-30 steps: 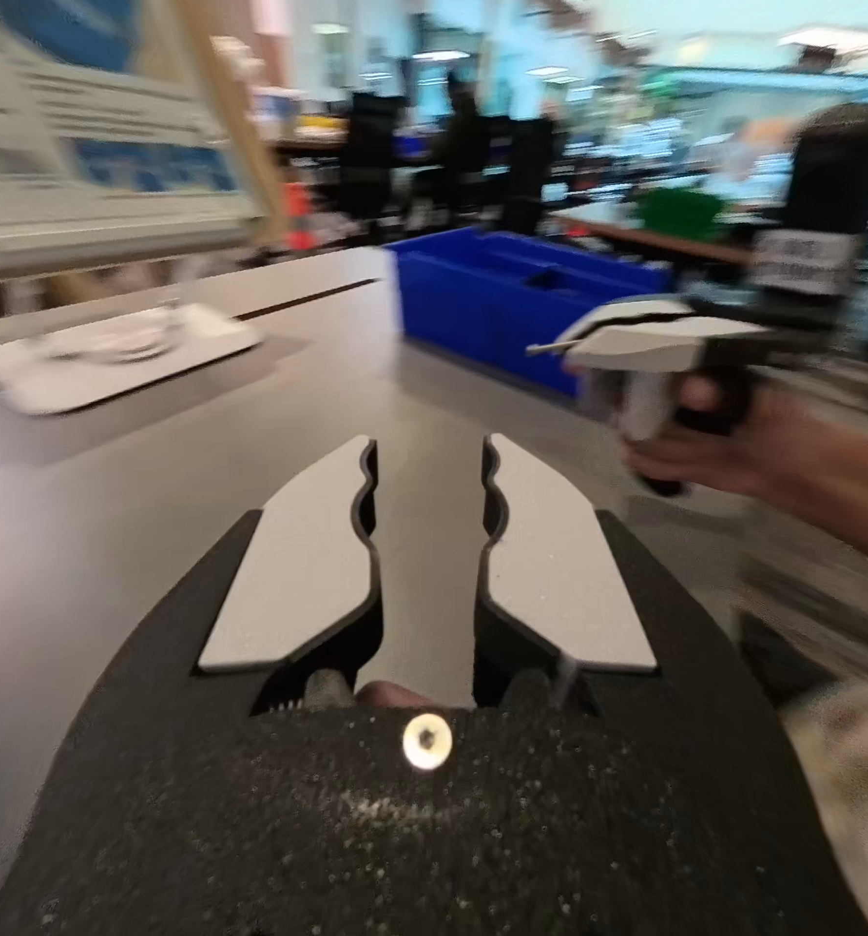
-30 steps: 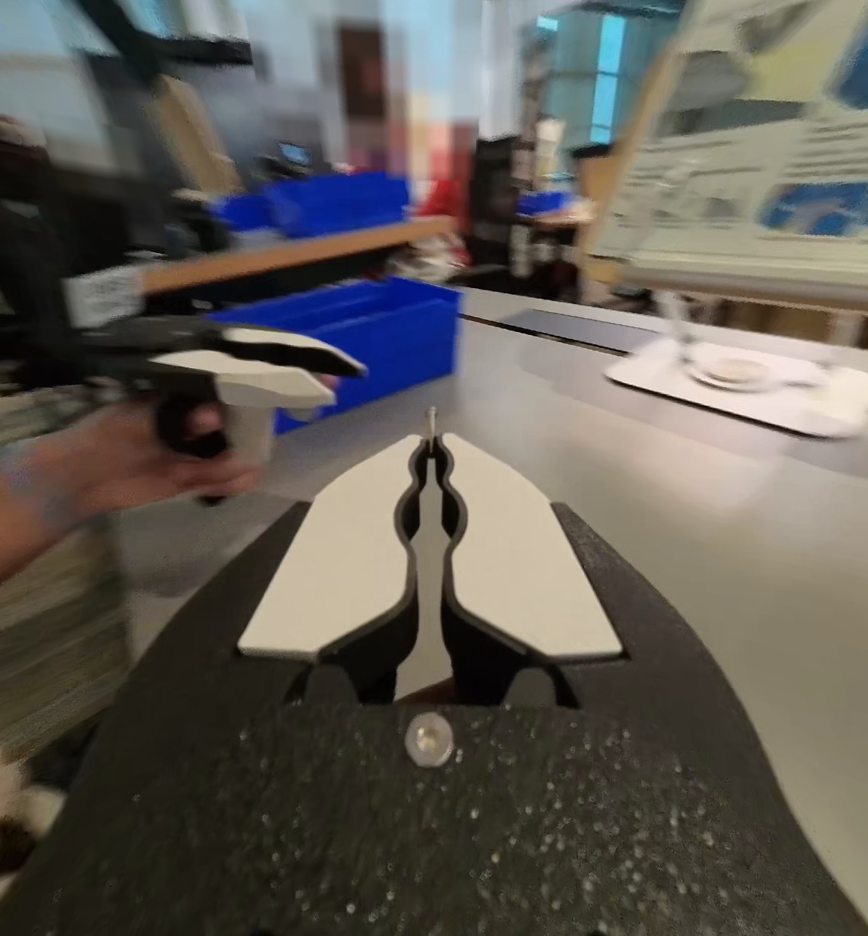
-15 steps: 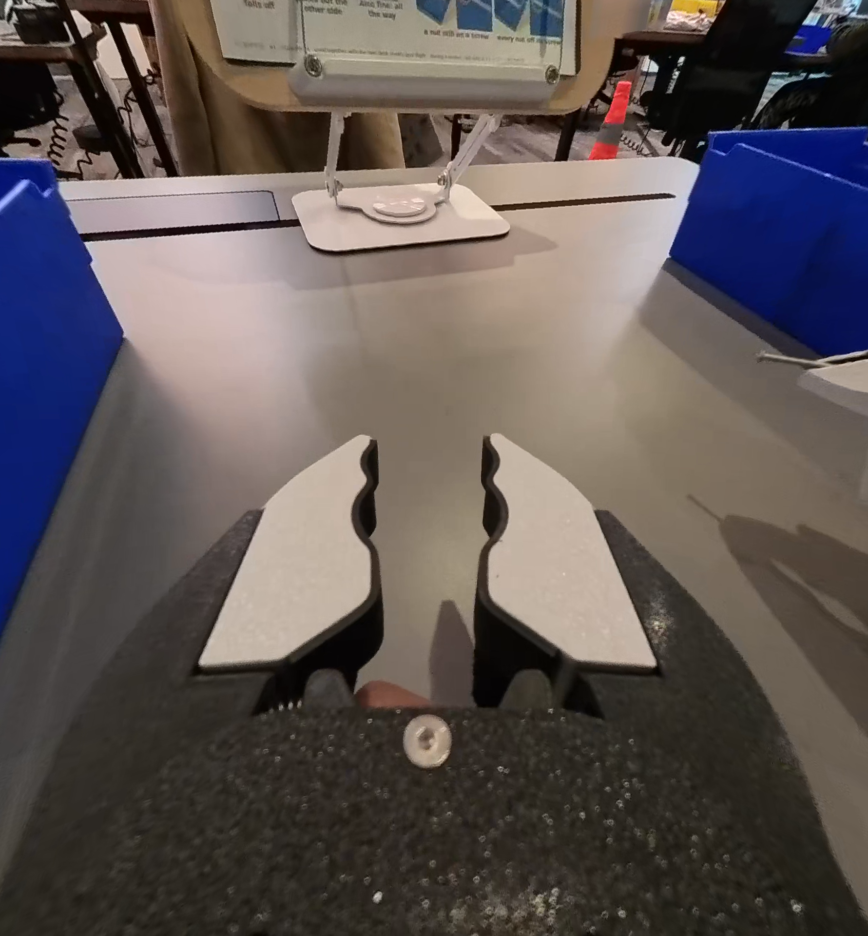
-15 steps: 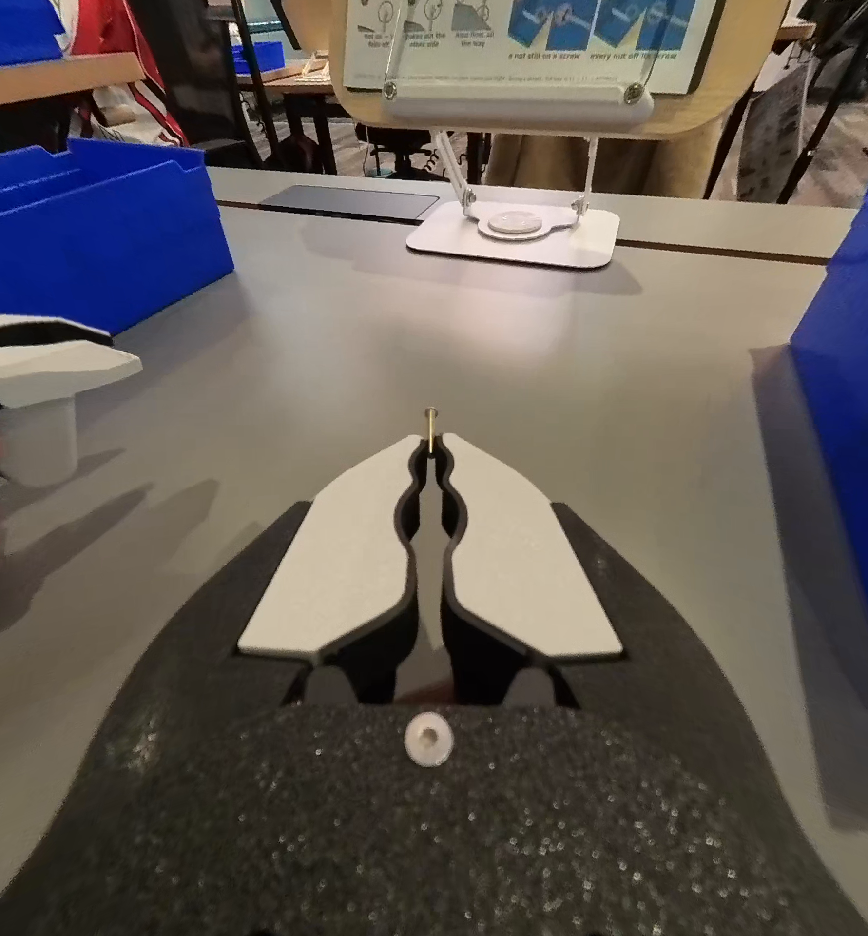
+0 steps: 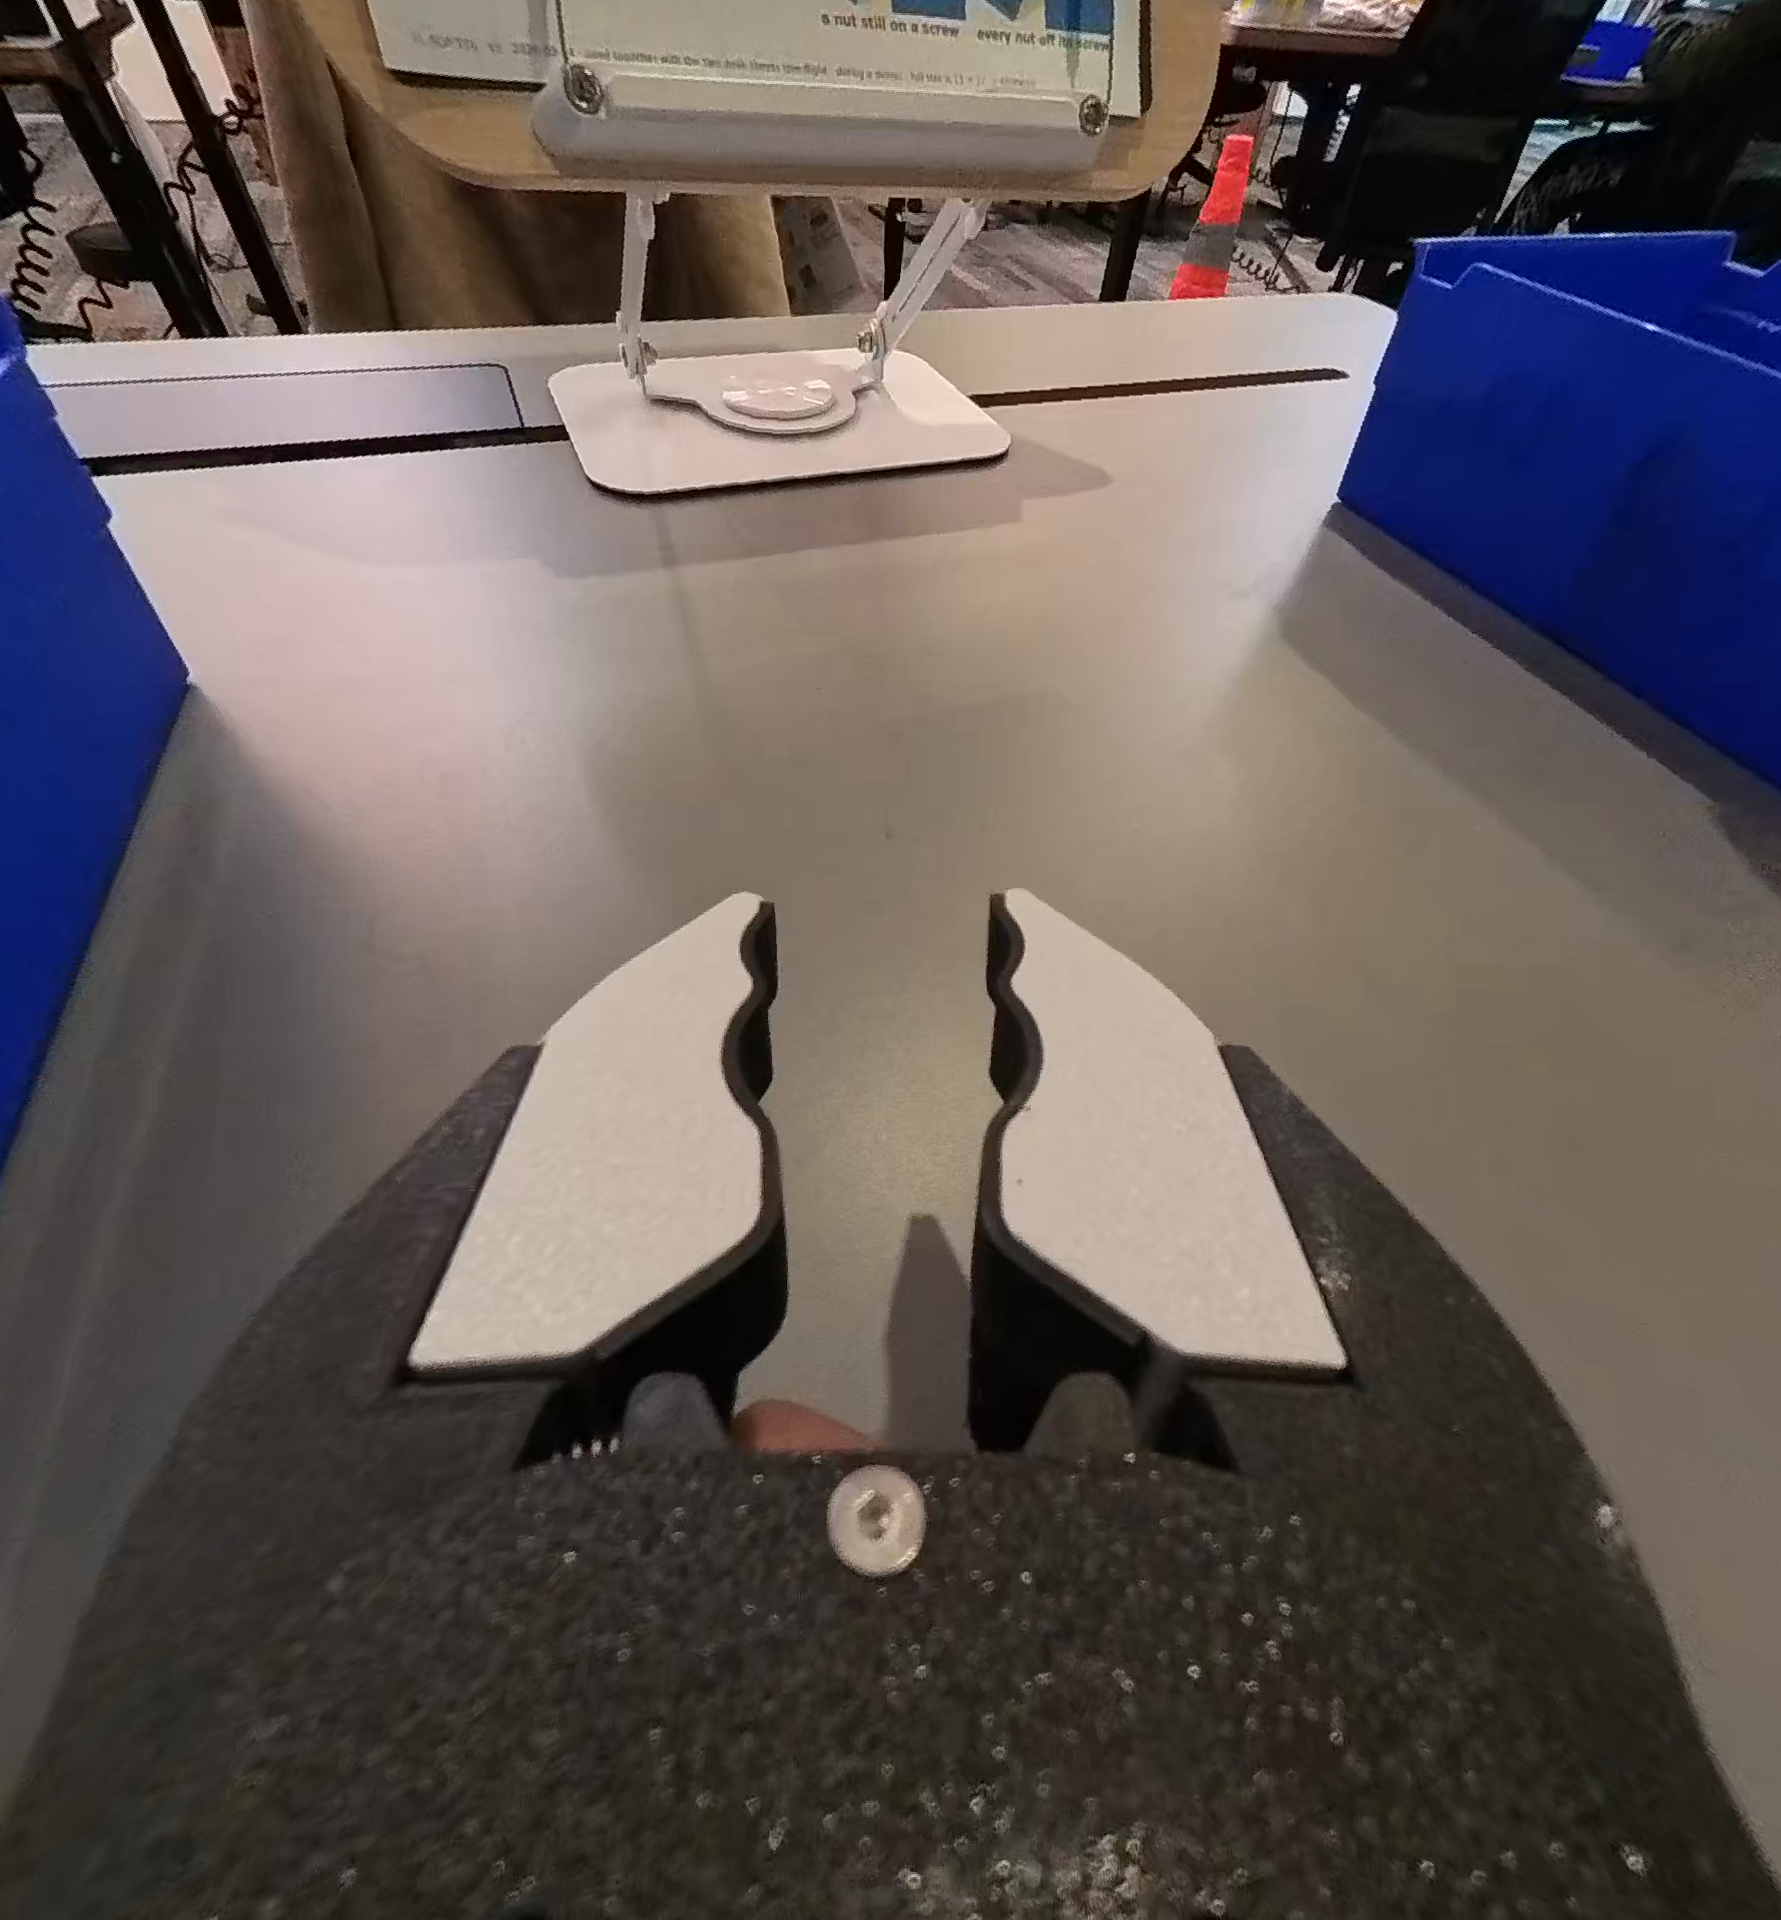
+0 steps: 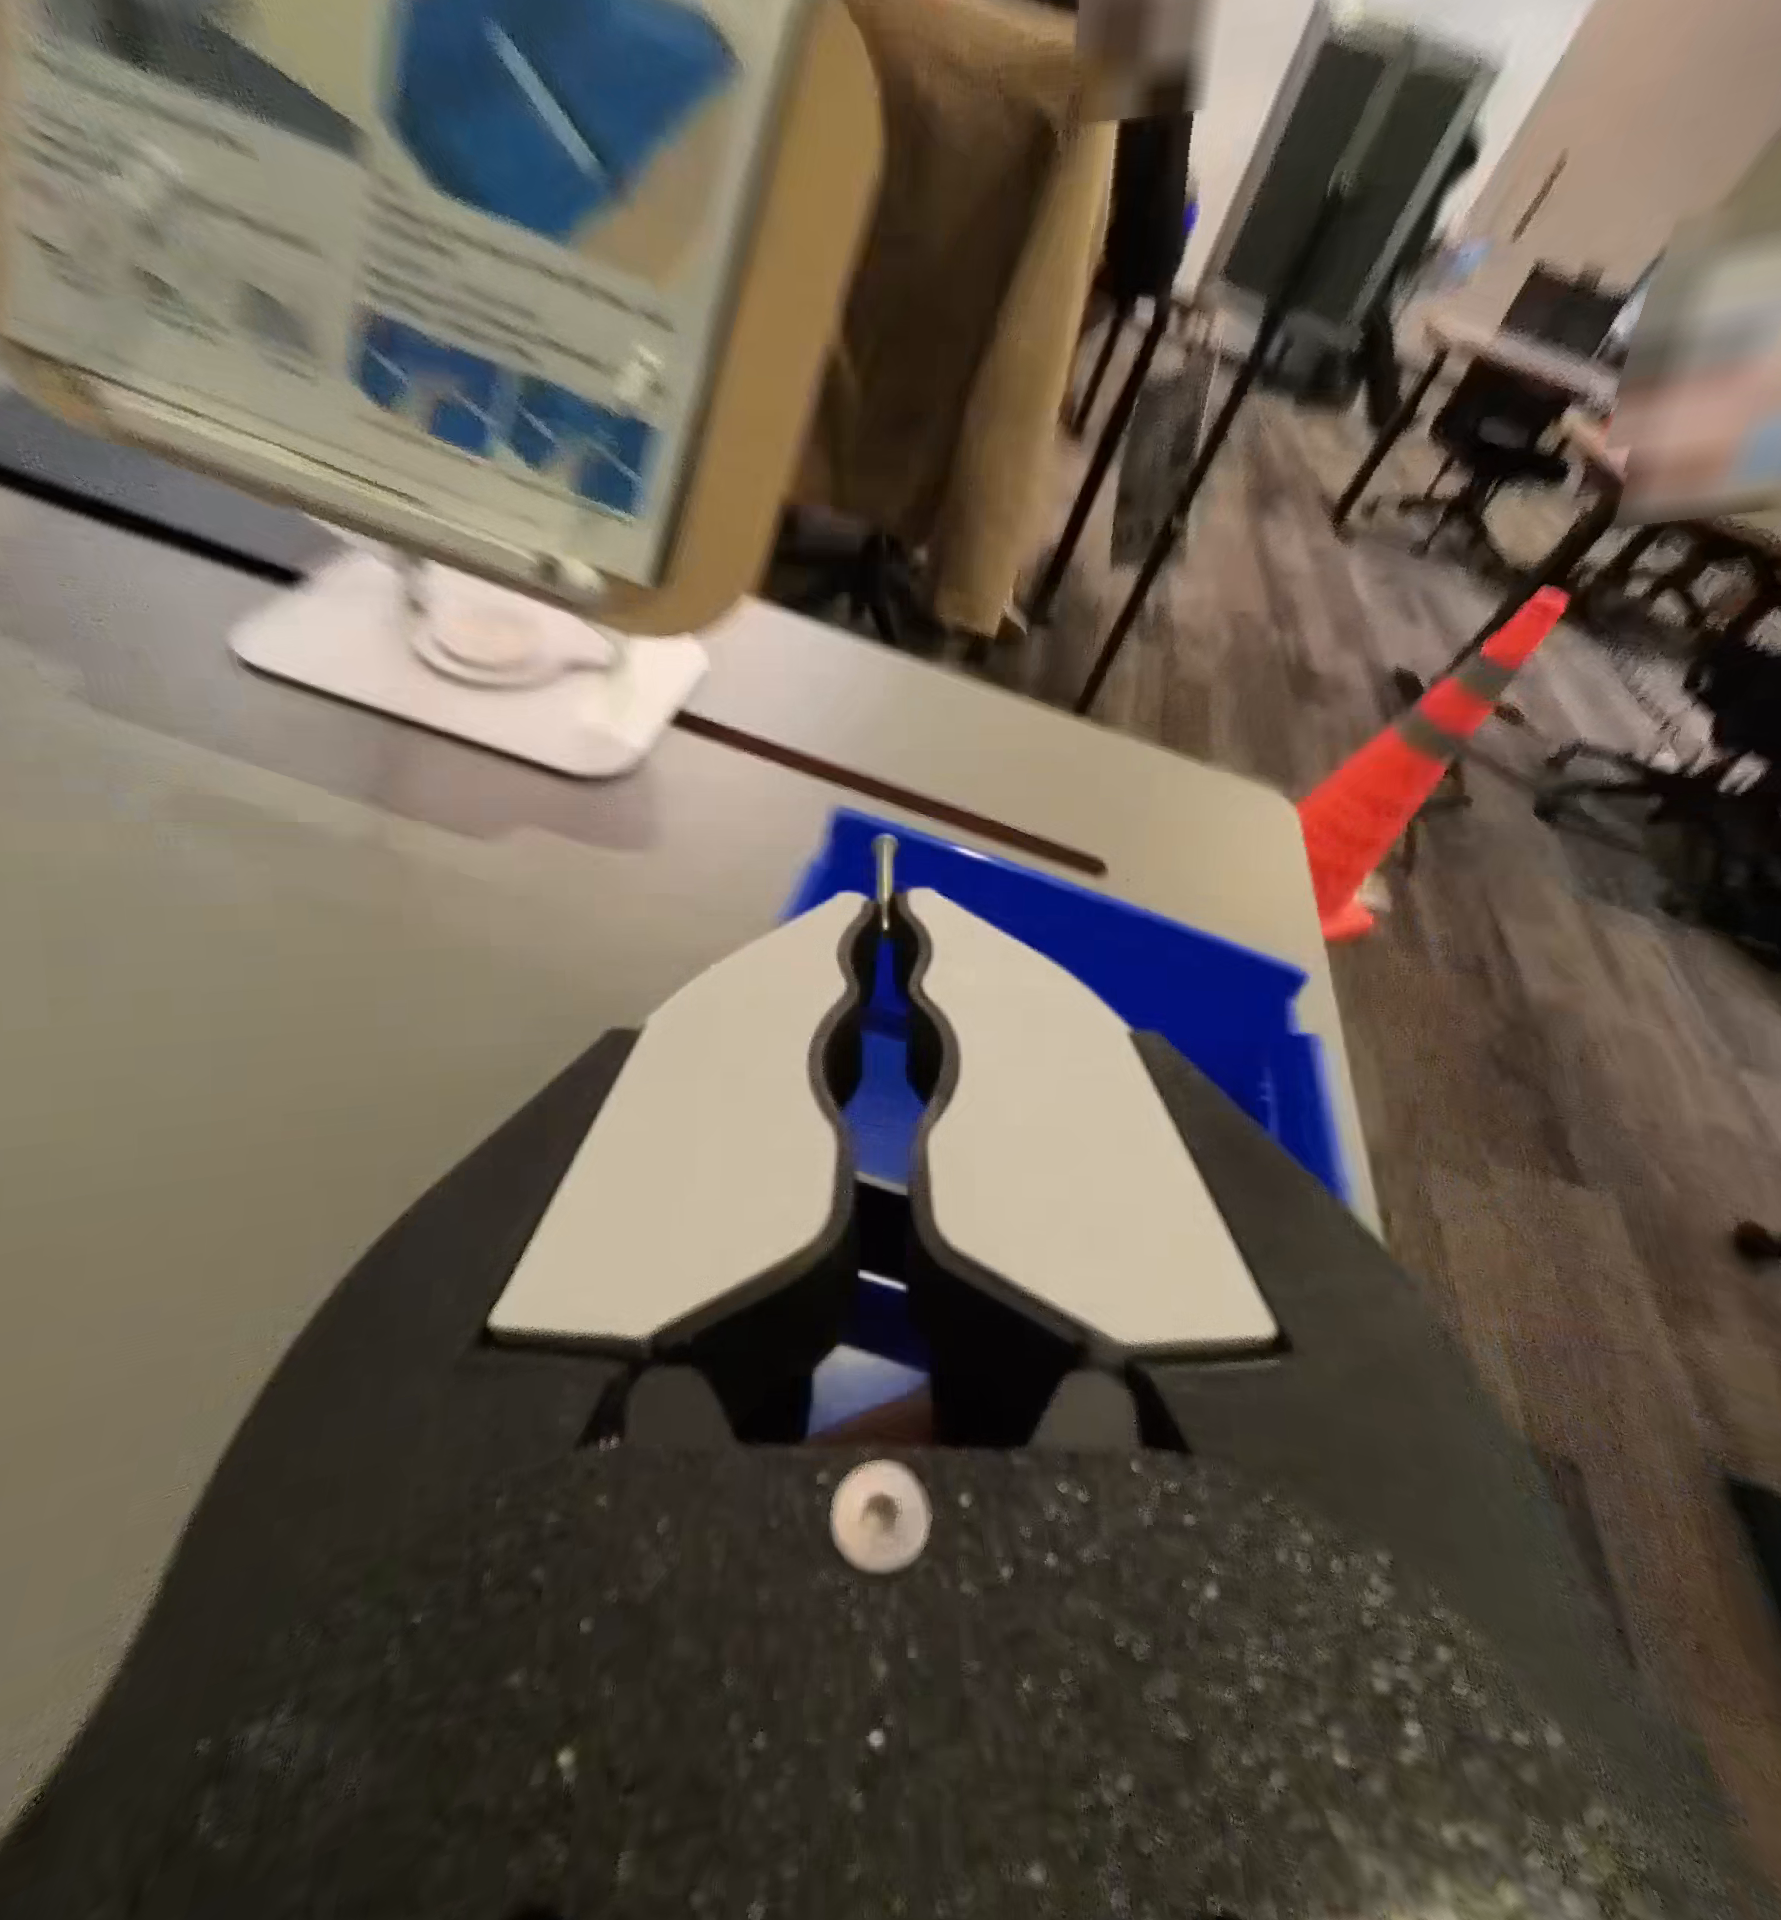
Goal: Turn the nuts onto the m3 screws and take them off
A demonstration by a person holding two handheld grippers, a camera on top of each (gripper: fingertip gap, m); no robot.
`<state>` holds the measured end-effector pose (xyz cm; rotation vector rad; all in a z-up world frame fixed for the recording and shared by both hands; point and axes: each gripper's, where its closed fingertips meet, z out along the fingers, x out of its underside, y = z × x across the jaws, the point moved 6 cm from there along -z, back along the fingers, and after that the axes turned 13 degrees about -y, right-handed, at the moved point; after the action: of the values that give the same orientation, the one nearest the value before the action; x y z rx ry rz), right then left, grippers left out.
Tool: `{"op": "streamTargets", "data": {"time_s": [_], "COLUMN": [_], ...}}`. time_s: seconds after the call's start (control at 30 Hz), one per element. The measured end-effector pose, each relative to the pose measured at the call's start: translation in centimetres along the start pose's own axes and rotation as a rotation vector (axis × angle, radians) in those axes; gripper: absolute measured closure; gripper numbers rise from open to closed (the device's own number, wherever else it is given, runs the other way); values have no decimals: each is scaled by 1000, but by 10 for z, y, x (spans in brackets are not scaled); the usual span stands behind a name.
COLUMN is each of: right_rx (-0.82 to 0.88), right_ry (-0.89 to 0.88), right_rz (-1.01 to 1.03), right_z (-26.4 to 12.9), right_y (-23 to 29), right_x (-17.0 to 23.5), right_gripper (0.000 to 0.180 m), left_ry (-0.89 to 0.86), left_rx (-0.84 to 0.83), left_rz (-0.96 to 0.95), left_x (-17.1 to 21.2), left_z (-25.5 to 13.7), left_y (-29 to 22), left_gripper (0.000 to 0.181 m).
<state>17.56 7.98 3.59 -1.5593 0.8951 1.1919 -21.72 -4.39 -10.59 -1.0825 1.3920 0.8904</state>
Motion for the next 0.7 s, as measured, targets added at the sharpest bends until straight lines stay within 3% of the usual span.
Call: {"op": "streamTargets", "data": {"time_s": [0.17,0.33,0.5,0.7], "right_rx": [-329,-552,-603,-655], "right_ry": [500,724,773,800], "right_rz": [-9,-225,-247,-277], "right_z": [82,127,149,148], "right_y": [-44,-29,-23,-22], "right_x": [67,126,147,156], "right_gripper": [177,177,177,176], "left_ry": [1,5,11,25], "left_rx": [9,13,21,31], "left_rz": [10,20,28,40], "left_x": [0,1,1,2], "left_z": [0,0,0,2], "left_y": [-2,-3,-5,-7], "left_gripper": [142,143,142,142]}}
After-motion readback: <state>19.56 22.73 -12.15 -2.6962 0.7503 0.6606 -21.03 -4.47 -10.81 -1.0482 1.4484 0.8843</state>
